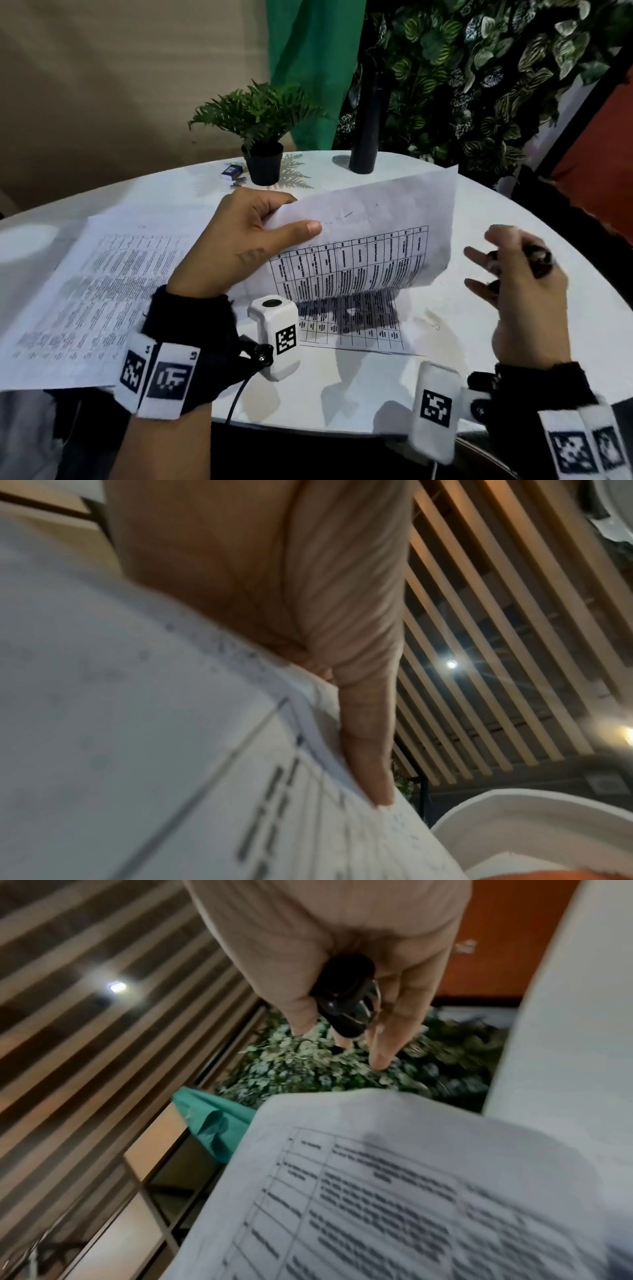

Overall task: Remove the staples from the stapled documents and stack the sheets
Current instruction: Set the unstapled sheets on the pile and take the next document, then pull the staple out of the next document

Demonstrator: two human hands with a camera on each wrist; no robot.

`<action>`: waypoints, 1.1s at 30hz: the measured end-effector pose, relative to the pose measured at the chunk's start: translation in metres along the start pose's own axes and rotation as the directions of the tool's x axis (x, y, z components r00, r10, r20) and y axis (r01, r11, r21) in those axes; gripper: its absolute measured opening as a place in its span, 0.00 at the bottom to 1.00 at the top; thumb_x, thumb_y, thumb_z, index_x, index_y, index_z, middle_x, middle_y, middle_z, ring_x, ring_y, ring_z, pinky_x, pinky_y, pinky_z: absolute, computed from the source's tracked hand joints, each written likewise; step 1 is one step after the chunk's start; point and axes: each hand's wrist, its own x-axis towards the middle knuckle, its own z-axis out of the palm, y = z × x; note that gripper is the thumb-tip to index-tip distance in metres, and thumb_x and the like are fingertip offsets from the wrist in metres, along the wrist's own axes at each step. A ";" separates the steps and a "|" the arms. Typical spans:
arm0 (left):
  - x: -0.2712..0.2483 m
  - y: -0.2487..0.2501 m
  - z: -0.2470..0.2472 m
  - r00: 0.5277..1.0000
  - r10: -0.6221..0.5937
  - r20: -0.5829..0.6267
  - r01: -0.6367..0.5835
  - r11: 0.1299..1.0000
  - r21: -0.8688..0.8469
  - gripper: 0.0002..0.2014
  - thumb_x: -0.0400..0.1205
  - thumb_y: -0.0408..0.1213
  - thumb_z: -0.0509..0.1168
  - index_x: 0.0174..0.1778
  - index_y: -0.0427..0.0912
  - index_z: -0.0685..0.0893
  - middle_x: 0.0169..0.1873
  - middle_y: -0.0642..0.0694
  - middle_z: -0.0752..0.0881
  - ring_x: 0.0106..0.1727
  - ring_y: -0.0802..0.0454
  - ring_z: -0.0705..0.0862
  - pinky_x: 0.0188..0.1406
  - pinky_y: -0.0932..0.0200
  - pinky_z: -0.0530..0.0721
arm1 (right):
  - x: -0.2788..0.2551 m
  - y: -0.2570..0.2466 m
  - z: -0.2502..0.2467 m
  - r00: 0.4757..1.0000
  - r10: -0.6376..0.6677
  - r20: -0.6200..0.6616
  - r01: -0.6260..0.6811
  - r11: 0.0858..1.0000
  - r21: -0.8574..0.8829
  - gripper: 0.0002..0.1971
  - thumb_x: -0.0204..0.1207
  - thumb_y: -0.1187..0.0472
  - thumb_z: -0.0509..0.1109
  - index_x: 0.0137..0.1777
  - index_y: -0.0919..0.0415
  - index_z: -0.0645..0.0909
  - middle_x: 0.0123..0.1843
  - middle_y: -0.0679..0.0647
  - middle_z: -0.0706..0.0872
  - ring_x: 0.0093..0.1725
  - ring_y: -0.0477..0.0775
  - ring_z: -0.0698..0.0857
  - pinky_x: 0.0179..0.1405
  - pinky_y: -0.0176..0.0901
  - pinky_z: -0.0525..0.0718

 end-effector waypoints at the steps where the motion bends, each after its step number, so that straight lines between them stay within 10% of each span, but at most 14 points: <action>1: 0.000 0.000 0.000 1.000 -0.002 -0.004 0.002 1.000 0.002 0.15 0.72 0.46 0.72 0.40 0.35 0.89 0.38 0.33 0.89 0.42 0.32 0.87 0.40 0.34 0.85 | 0.001 -0.007 0.001 0.997 -0.078 -0.029 0.078 0.997 0.003 0.09 0.82 0.52 0.61 0.41 0.49 0.77 0.42 0.43 0.84 0.41 0.41 0.88 0.29 0.31 0.79; 5: -0.001 0.000 0.000 1.000 -0.022 0.019 0.022 1.000 -0.012 0.14 0.72 0.45 0.74 0.39 0.35 0.88 0.38 0.31 0.88 0.40 0.31 0.87 0.41 0.36 0.84 | -0.009 -0.030 0.019 0.950 -0.240 0.198 0.234 0.971 0.056 0.08 0.76 0.58 0.68 0.39 0.49 0.72 0.35 0.42 0.78 0.32 0.38 0.78 0.26 0.28 0.72; 11: -0.005 0.007 0.001 0.999 -0.016 0.050 0.019 0.998 -0.061 0.07 0.75 0.38 0.73 0.39 0.36 0.89 0.39 0.30 0.88 0.37 0.45 0.85 0.36 0.50 0.84 | -0.027 -0.039 0.051 0.645 -0.276 0.713 0.405 0.914 -0.013 0.23 0.66 0.74 0.65 0.54 0.50 0.66 0.51 0.50 0.72 0.47 0.33 0.77 0.44 0.25 0.75; 20: -0.006 0.011 -0.006 0.999 -0.028 0.035 0.031 0.995 -0.093 0.13 0.73 0.37 0.75 0.42 0.27 0.88 0.39 0.22 0.85 0.33 0.39 0.81 0.36 0.37 0.81 | -0.023 -0.040 0.067 0.315 -0.554 0.770 0.920 0.378 -0.105 0.22 0.67 0.57 0.77 0.61 0.64 0.81 0.68 0.56 0.77 0.63 0.59 0.79 0.58 0.46 0.78; 29: -0.005 0.014 -0.007 0.998 -0.020 0.063 0.029 0.990 -0.139 0.11 0.71 0.38 0.75 0.37 0.32 0.88 0.30 0.35 0.82 0.33 0.50 0.75 0.34 0.54 0.70 | -0.019 -0.040 0.074 0.216 -0.569 0.794 0.960 0.272 -0.066 0.19 0.69 0.59 0.77 0.59 0.66 0.84 0.57 0.58 0.86 0.54 0.58 0.84 0.52 0.50 0.81; 33: -0.006 0.014 -0.007 0.997 0.001 0.082 0.010 0.990 -0.142 0.15 0.72 0.38 0.75 0.41 0.26 0.87 0.32 0.24 0.82 0.34 0.49 0.75 0.36 0.53 0.72 | -0.017 -0.043 0.075 0.195 -0.559 0.806 0.961 0.272 -0.044 0.18 0.69 0.60 0.76 0.57 0.66 0.85 0.56 0.58 0.86 0.53 0.60 0.85 0.50 0.52 0.82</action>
